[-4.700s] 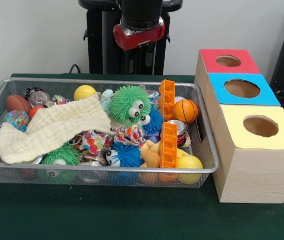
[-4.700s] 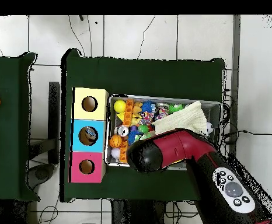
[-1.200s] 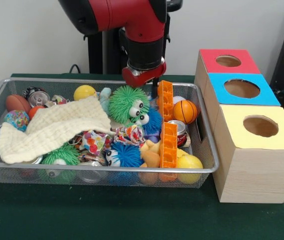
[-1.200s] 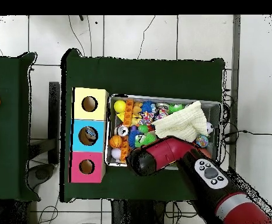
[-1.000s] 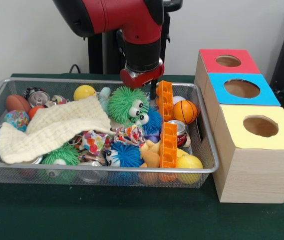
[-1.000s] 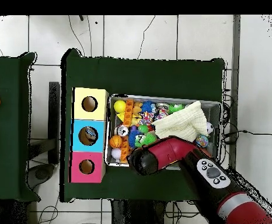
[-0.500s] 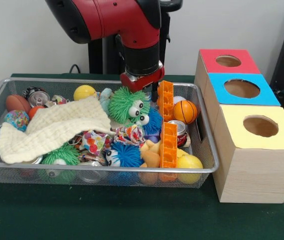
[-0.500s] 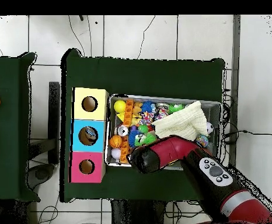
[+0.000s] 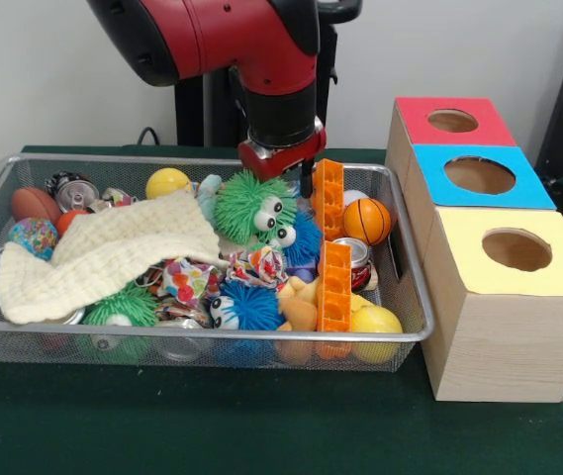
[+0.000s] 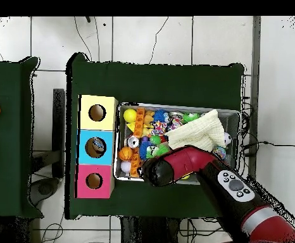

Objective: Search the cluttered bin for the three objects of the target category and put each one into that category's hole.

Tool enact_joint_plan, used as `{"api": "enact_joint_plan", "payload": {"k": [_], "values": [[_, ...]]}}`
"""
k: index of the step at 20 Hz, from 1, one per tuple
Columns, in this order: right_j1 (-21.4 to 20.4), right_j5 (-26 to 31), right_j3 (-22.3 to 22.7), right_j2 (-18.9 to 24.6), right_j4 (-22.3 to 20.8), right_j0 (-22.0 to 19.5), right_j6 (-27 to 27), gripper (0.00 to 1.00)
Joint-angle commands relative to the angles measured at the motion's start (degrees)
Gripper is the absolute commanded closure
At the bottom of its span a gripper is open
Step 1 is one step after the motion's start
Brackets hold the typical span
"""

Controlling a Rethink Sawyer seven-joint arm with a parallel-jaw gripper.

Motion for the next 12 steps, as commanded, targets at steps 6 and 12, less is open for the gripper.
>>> {"api": "enact_joint_plan", "payload": {"k": [6,12], "values": [[1.8,16.8,0.6,-1.0,-1.2,-1.8,-17.9,0.00],[4.8,14.4,-1.1,-2.5,-3.3,-0.6,-16.1,0.00]]}}
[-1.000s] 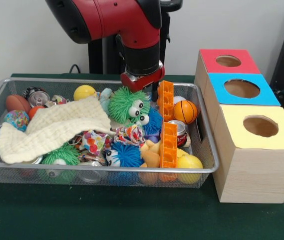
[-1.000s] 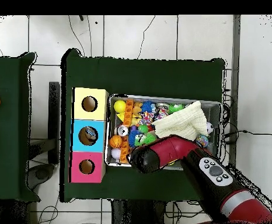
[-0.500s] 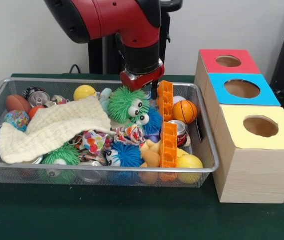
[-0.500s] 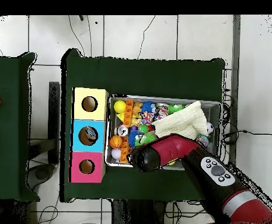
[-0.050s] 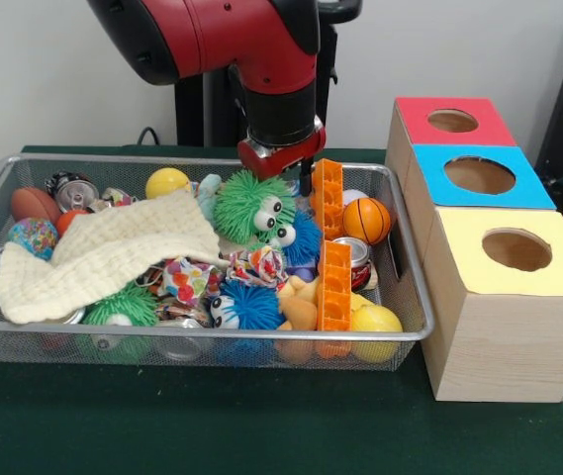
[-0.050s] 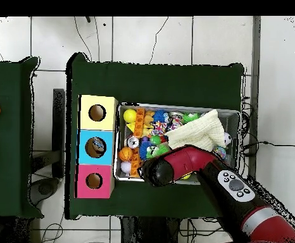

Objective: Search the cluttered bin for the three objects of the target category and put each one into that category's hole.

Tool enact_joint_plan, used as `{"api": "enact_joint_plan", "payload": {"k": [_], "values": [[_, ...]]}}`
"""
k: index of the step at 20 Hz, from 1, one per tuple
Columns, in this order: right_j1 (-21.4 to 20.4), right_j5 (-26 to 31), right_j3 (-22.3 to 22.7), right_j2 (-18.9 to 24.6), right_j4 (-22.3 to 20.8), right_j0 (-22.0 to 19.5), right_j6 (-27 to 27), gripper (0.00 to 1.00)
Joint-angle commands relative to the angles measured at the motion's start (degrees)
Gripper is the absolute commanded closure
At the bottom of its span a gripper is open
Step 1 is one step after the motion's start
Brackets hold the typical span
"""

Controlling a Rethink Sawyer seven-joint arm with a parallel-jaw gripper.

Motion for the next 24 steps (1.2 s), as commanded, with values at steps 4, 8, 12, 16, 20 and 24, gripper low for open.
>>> {"api": "enact_joint_plan", "payload": {"k": [4,8,12,16,20,24], "values": [[8.0,11.2,-2.1,-4.1,-5.2,0.4,-13.8,0.00],[11.1,8.7,-3.8,-6.4,-7.3,2.1,-10.7,0.00],[11.7,8.8,-3.6,-7.6,-7.5,2.7,-10.1,0.00],[11.2,10.7,-3.2,-9.1,-6.7,3.7,-9.7,1.00],[10.2,17.1,-4.5,-11.8,-5.4,6.8,-8.1,1.00],[7.5,21.4,-2.3,-10.9,-2.1,6.2,-10.5,1.00]]}}
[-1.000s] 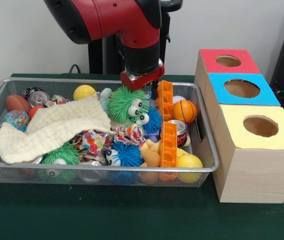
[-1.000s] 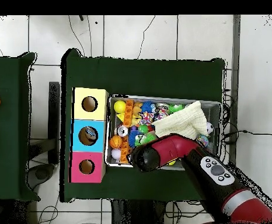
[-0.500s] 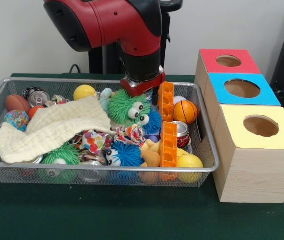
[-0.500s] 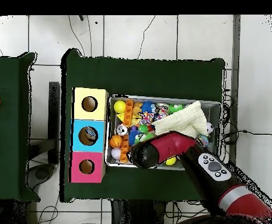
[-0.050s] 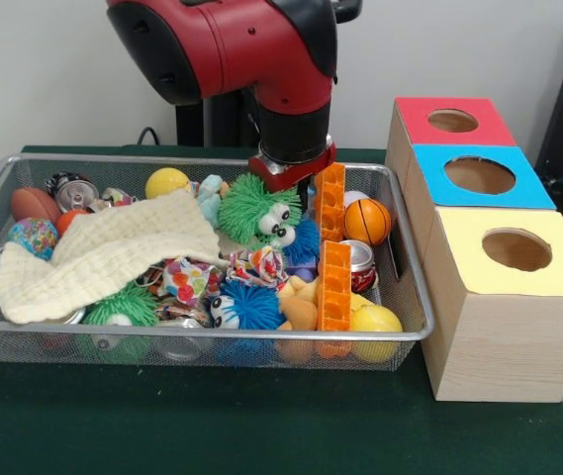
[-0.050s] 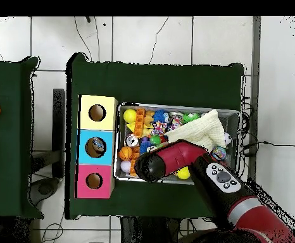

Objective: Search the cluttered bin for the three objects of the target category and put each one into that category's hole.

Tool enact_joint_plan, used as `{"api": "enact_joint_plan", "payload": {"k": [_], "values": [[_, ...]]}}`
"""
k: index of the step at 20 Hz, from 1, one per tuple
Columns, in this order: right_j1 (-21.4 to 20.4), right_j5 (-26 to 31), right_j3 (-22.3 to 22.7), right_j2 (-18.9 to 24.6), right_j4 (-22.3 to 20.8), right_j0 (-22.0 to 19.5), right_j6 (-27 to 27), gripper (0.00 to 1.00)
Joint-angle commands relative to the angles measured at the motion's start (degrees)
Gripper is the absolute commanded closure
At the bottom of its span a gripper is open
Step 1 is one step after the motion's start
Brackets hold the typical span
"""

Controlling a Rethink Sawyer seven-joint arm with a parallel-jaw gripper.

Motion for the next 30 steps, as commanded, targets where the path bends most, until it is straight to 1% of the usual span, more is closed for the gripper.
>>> {"api": "enact_joint_plan", "payload": {"k": [1,4,7,10,15,20,23,27,30], "values": [[4.9,18.7,2.7,-7.7,-1.6,0.7,-10.2,1.00],[4.0,19.6,3.6,-7.5,-1.0,0.4,-10.2,1.00],[2.7,19.9,4.1,-7.8,0.1,0.6,-7.7,1.00],[1.2,20.5,4.4,-7.9,1.1,0.8,-6.8,1.00],[-1.7,21.4,4.3,-6.4,1.9,0.7,-9.7,1.00],[-4.0,22.4,4.2,-4.3,2.6,-0.4,-12.7,1.00],[-5.9,22.0,5.7,-1.7,4.1,-2.2,-14.7,1.00],[-7.8,21.8,7.0,1.4,6.6,-4.4,-15.9,1.00],[-8.0,22.3,6.4,3.0,7.6,-5.0,-16.1,1.00]]}}
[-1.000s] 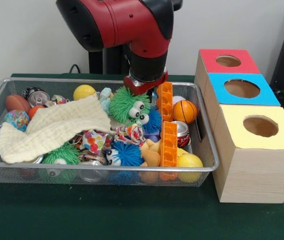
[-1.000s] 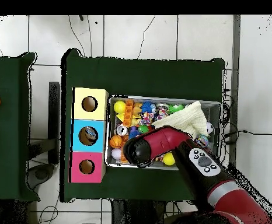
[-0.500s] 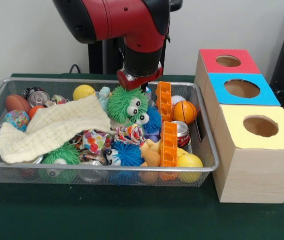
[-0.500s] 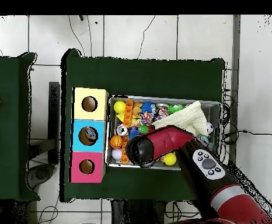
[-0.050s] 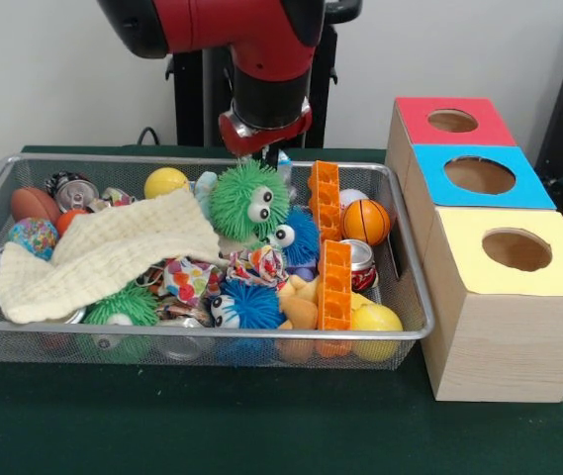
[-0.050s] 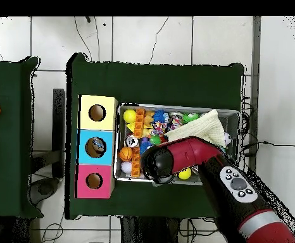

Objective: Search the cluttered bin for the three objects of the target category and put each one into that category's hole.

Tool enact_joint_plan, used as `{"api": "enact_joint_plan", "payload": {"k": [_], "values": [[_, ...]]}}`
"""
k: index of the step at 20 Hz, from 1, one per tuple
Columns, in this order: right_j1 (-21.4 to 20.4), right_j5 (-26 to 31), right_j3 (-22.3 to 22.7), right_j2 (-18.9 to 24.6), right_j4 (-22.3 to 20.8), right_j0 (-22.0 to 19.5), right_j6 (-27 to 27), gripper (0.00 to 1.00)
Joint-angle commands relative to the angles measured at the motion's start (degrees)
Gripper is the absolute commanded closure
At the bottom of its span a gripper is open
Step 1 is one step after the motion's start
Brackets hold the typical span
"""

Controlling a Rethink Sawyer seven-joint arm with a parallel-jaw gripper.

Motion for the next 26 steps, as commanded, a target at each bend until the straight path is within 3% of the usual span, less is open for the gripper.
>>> {"api": "enact_joint_plan", "payload": {"k": [1,7,16,26], "values": [[-1.2,10.9,5.1,3.9,2.2,-3.2,-16.0,1.00],[-1.3,14.4,1.6,6.8,5.2,-3.2,-15.1,1.00],[-0.6,12.9,-0.5,12.1,10.7,-3.9,-11.7,1.00],[-3.5,16.0,-1.7,15.9,17.0,-3.6,-9.1,1.00]]}}
